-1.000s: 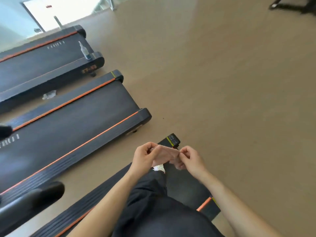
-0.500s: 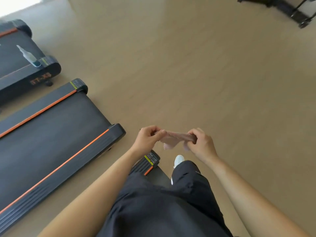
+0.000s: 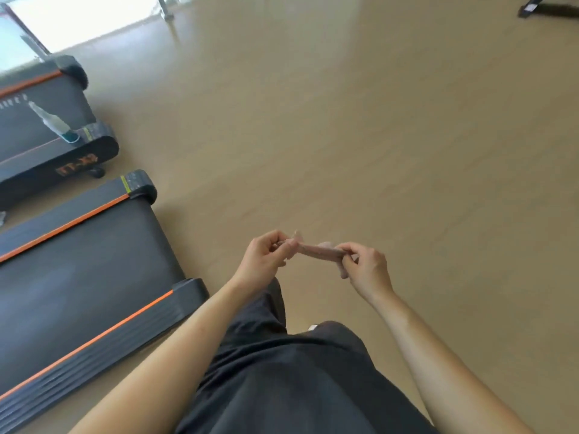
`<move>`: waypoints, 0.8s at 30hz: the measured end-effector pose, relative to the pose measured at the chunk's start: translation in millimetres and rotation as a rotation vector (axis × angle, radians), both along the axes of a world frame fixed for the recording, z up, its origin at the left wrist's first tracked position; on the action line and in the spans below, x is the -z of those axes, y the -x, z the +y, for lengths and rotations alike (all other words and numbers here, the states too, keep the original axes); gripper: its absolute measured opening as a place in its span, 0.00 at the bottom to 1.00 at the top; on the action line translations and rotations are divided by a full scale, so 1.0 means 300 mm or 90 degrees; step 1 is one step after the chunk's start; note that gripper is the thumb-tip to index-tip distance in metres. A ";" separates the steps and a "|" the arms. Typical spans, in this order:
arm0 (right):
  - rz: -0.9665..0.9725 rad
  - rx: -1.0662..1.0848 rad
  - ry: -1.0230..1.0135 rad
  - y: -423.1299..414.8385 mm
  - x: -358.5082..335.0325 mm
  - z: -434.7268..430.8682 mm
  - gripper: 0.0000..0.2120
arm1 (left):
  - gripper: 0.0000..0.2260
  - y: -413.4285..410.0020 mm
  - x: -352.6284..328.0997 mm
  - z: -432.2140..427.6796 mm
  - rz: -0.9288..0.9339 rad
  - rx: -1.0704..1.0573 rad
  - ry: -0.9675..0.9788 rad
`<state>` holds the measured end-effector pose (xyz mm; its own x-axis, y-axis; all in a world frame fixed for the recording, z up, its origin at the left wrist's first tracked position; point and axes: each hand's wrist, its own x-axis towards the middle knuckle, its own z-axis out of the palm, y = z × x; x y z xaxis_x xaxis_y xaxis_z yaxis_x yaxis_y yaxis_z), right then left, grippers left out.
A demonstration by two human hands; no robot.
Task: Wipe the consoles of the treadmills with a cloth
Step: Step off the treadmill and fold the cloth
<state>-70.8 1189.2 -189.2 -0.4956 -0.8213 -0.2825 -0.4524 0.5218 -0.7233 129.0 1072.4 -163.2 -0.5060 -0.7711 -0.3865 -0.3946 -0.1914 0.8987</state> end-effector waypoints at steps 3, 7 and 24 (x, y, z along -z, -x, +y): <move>-0.075 -0.012 -0.025 0.098 -0.035 -0.174 0.13 | 0.10 0.081 -0.028 -0.154 0.002 -0.075 -0.037; -0.041 -0.098 -0.068 0.188 -0.051 -0.442 0.04 | 0.13 0.161 -0.022 -0.393 0.028 -0.205 -0.069; -0.131 -0.200 -0.118 0.335 -0.005 -1.951 0.06 | 0.09 0.193 0.177 -1.735 -0.026 -0.368 -0.151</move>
<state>-171.2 603.9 -187.7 -0.1476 -0.8492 -0.5071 -0.4661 0.5119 -0.7216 71.0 552.0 -216.1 -0.0142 -0.8063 -0.5913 -0.2003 -0.5771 0.7917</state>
